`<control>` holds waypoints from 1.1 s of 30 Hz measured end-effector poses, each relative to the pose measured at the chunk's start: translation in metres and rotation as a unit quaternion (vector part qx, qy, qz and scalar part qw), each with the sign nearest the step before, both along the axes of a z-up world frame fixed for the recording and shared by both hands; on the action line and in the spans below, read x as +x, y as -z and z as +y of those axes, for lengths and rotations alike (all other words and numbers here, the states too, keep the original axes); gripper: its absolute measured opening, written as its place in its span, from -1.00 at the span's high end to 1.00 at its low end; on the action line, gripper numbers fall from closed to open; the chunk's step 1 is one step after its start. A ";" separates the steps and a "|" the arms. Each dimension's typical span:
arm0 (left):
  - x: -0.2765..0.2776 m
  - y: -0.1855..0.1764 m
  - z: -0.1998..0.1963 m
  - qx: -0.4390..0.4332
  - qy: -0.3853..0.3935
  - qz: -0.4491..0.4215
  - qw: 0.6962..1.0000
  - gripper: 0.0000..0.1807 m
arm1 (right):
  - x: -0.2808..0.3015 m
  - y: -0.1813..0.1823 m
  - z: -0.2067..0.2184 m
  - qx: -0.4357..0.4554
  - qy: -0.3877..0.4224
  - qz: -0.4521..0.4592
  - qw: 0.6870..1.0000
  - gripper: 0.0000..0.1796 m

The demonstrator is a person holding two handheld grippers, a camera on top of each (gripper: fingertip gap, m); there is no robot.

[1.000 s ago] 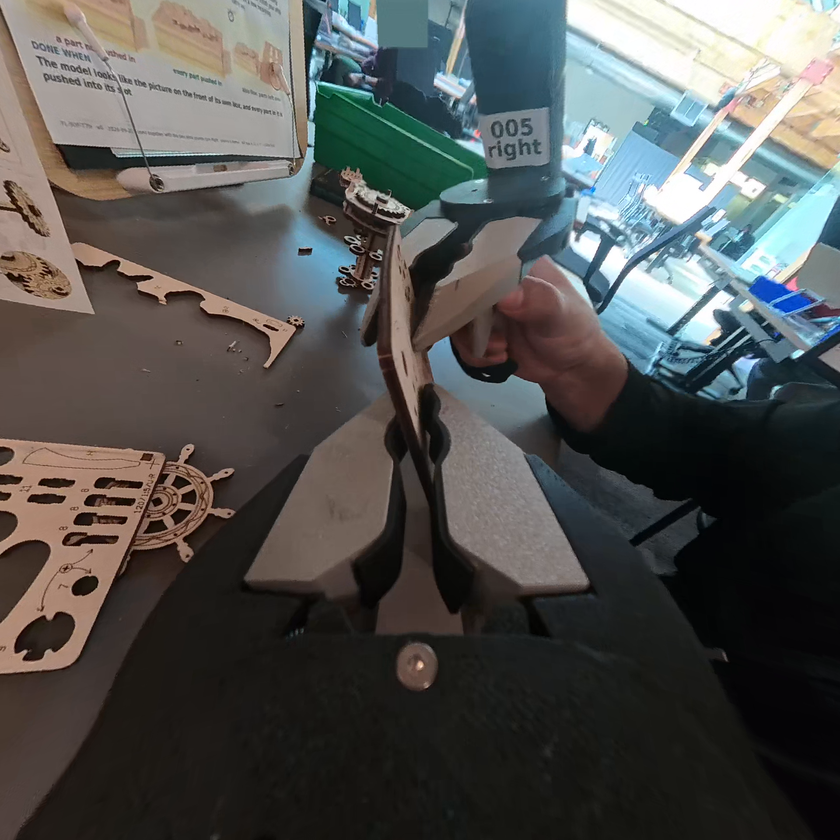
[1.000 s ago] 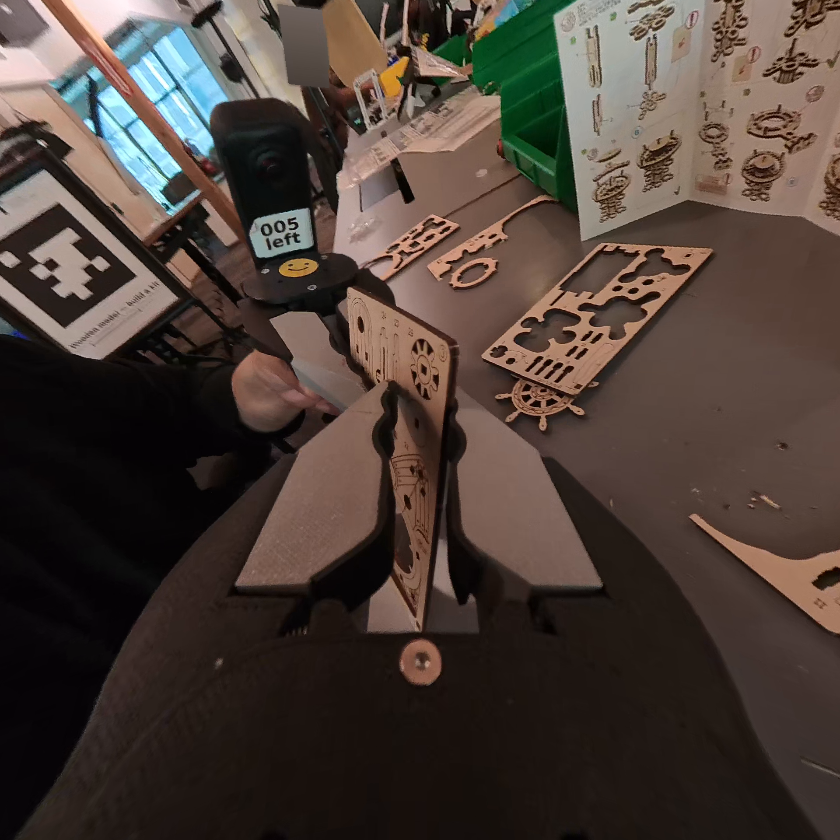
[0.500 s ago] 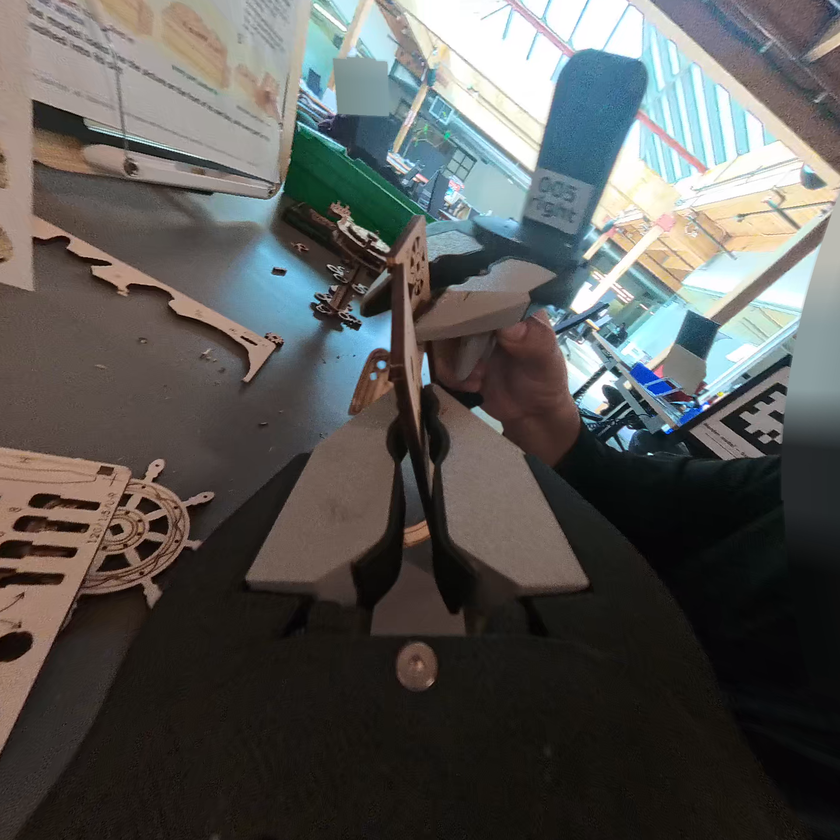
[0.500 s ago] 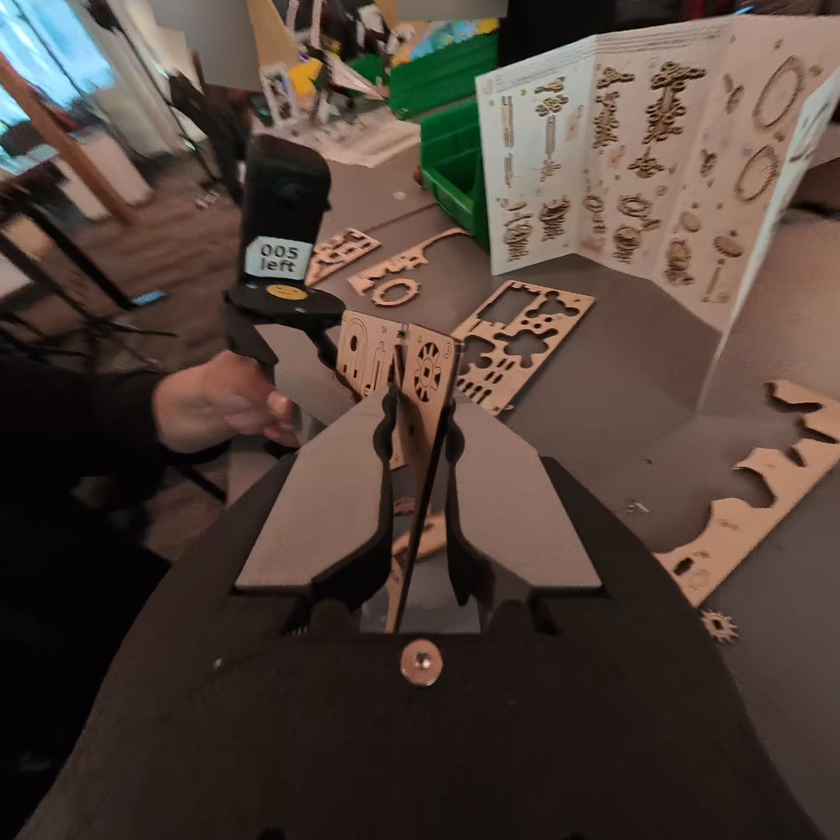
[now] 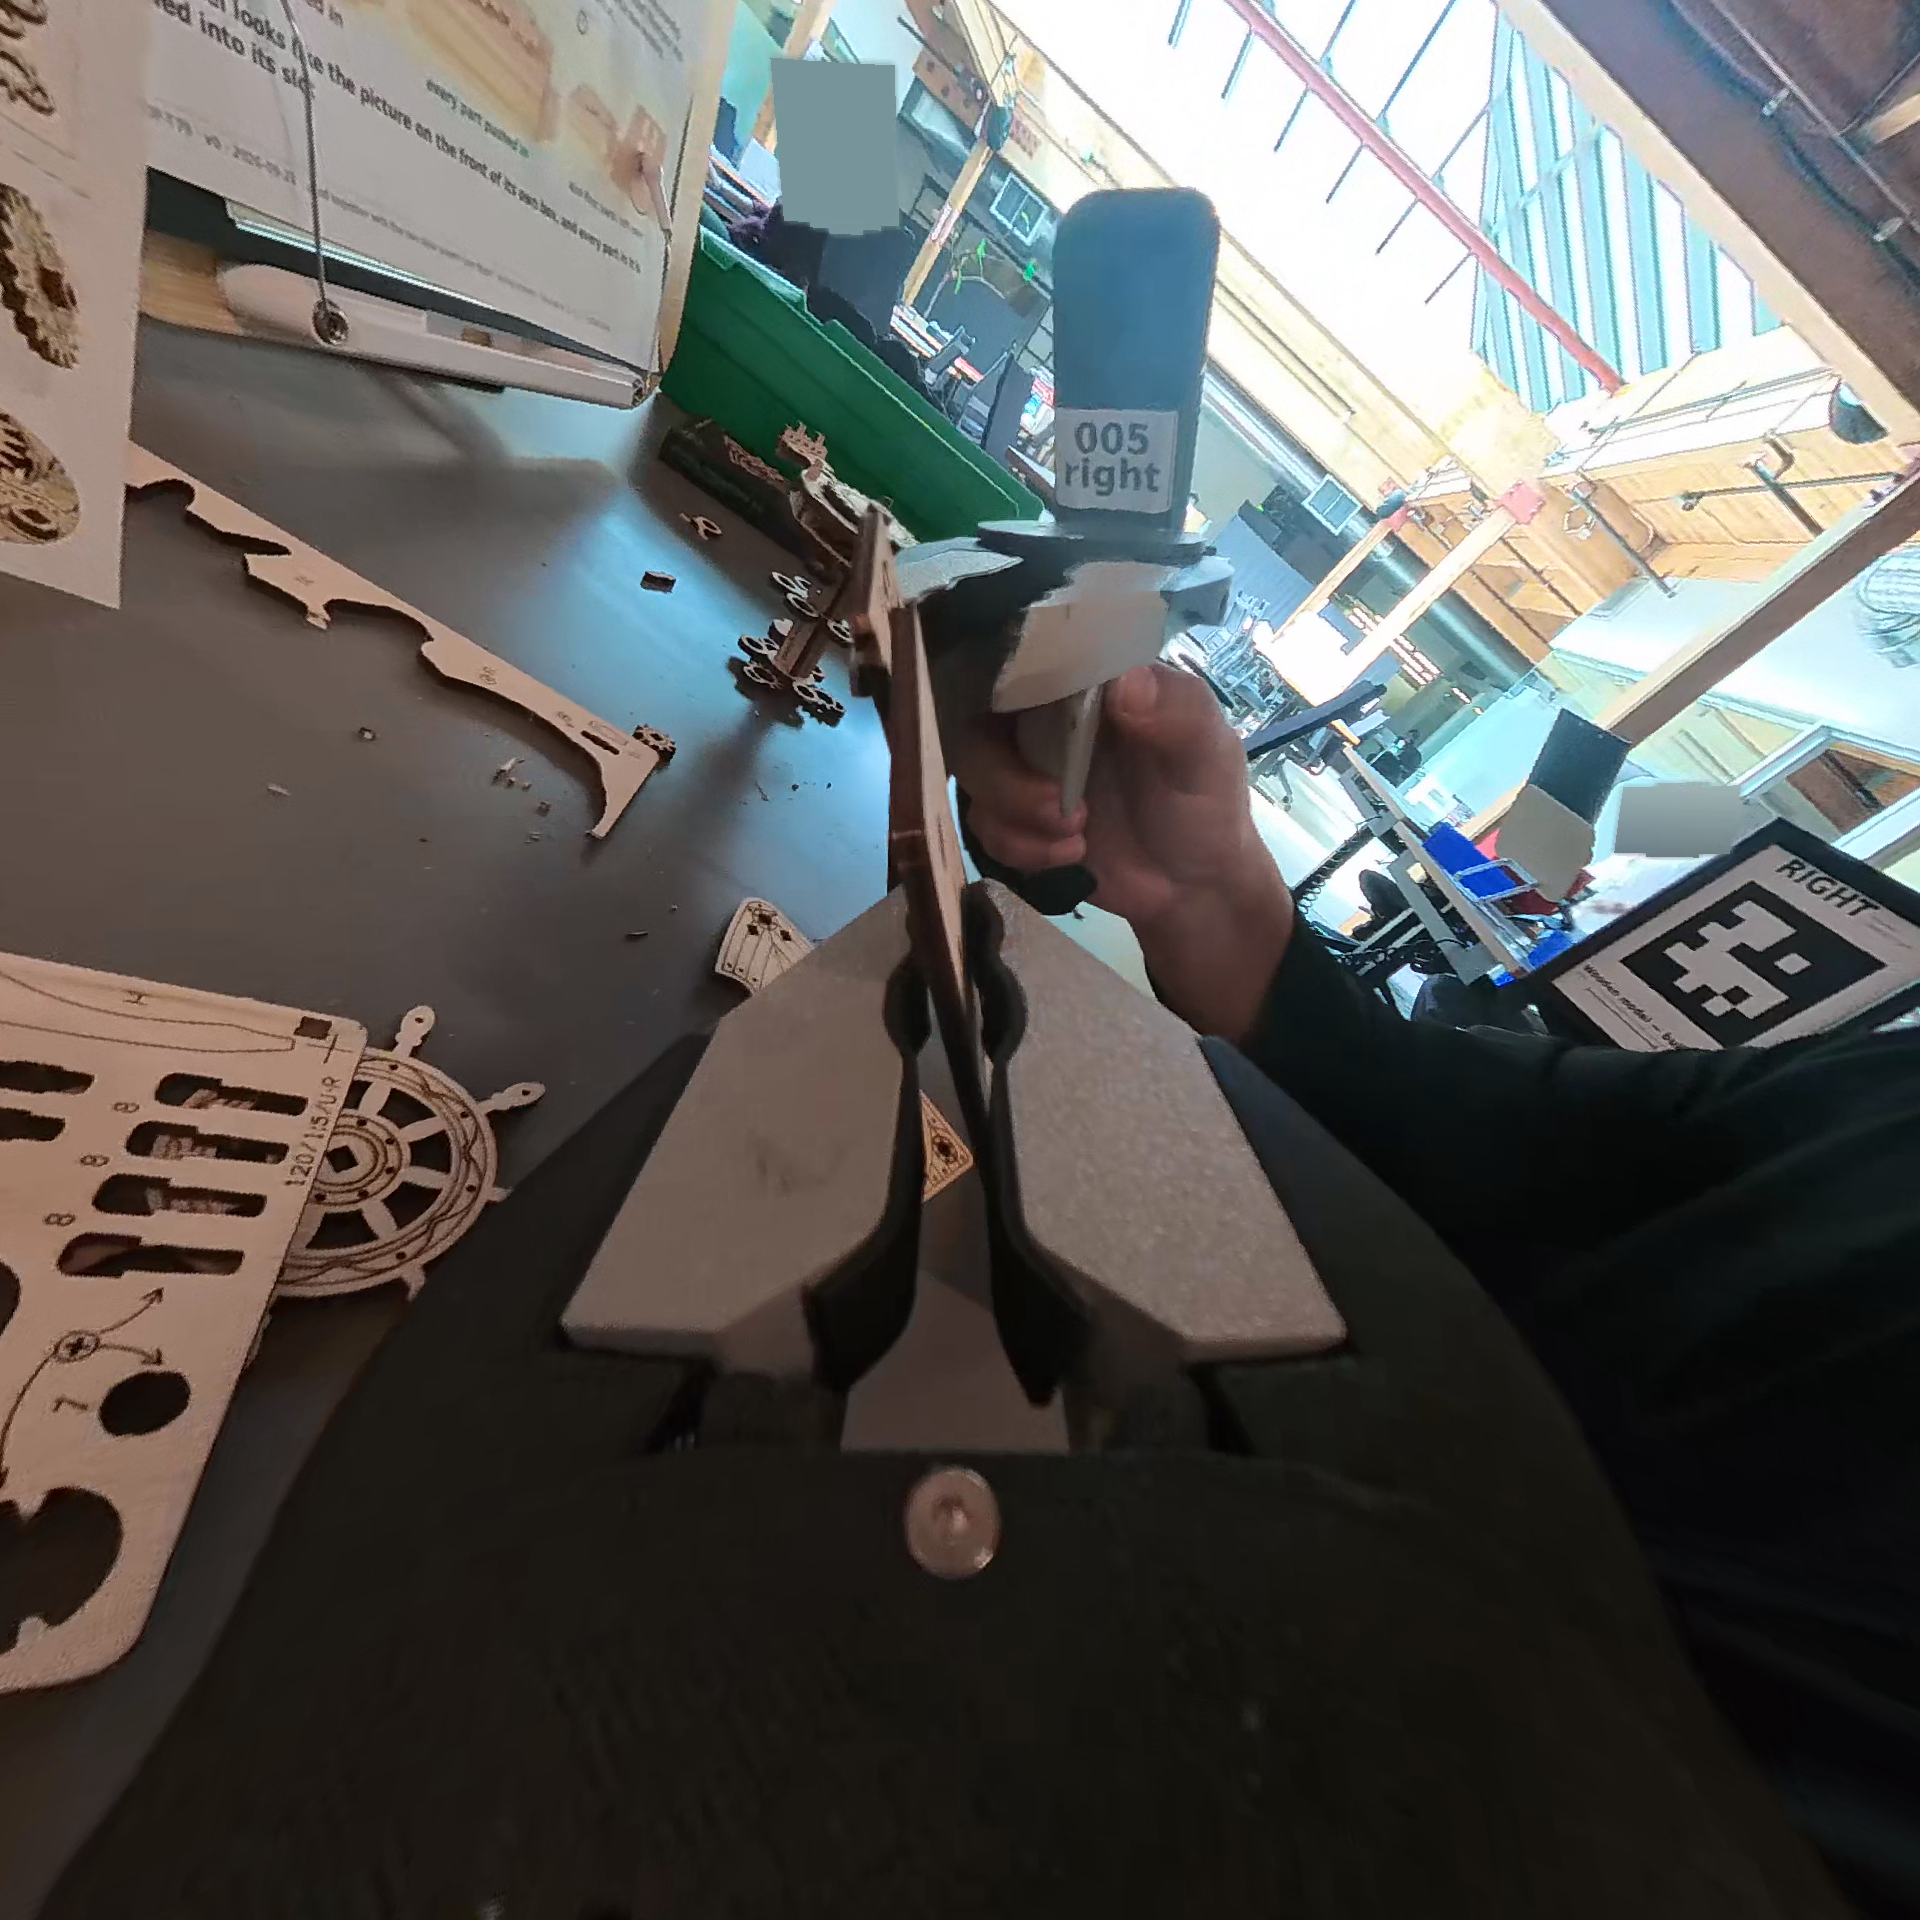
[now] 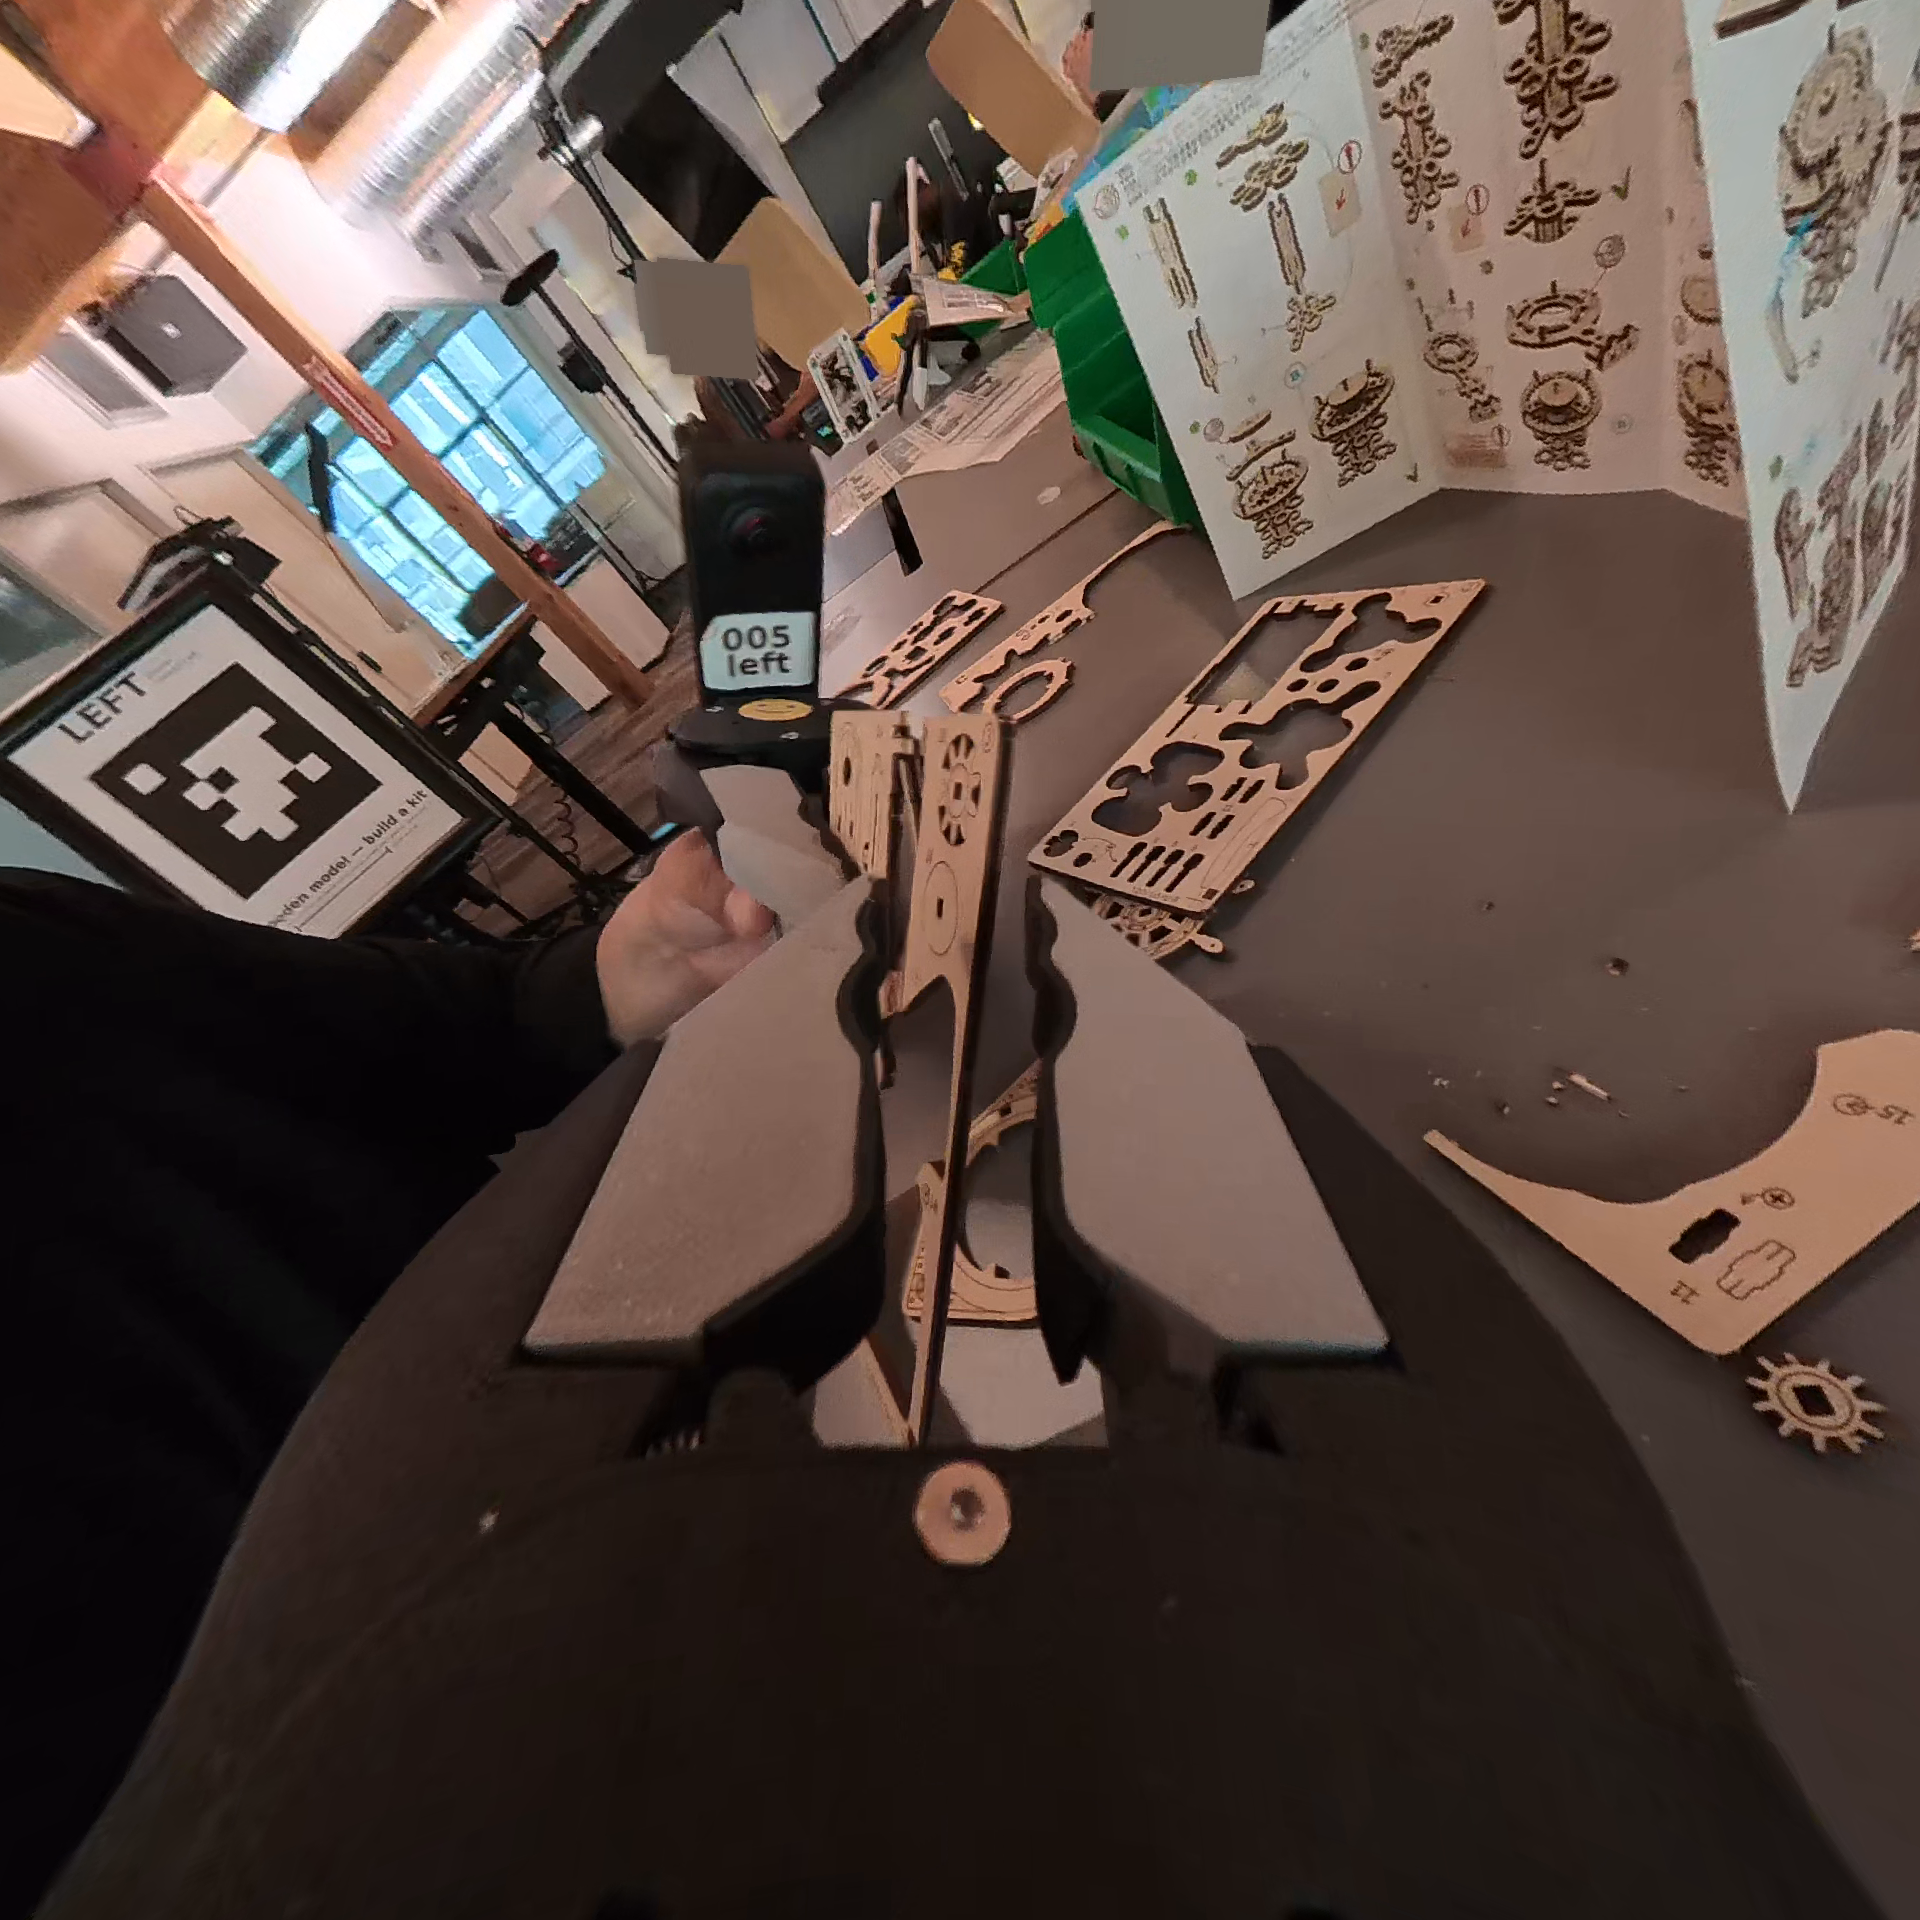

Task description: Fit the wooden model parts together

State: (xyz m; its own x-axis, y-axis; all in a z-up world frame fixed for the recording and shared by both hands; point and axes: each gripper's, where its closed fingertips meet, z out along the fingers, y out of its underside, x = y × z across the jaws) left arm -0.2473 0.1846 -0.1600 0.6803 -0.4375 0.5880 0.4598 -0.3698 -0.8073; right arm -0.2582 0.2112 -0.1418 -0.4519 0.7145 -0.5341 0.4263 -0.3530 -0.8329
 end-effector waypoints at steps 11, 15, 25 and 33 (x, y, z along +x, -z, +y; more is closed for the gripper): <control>-0.003 0.005 -0.004 -0.031 0.035 -0.001 0.999 0.97 | 0.003 0.007 -0.012 -0.062 -0.061 -0.018 0.996 0.78; -0.003 0.004 -0.010 -0.035 0.045 -0.002 0.998 0.98 | 0.005 0.006 -0.016 -0.080 -0.074 -0.013 0.994 0.79; -0.003 0.007 -0.015 -0.050 0.063 -0.019 0.997 0.98 | -0.002 0.012 -0.029 -0.081 -0.084 -0.026 0.993 0.83; -0.004 0.008 -0.016 -0.056 0.065 -0.013 0.996 0.98 | -0.003 0.017 -0.027 -0.069 -0.074 -0.035 0.994 0.98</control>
State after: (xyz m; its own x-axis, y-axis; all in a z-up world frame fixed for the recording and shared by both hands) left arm -0.2515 0.1688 -0.1683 0.6060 -0.4515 0.6549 0.4229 -0.5144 -0.7460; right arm -0.2615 0.1839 -0.1588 -0.5058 0.5600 -0.6561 0.5372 -0.3906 -0.7476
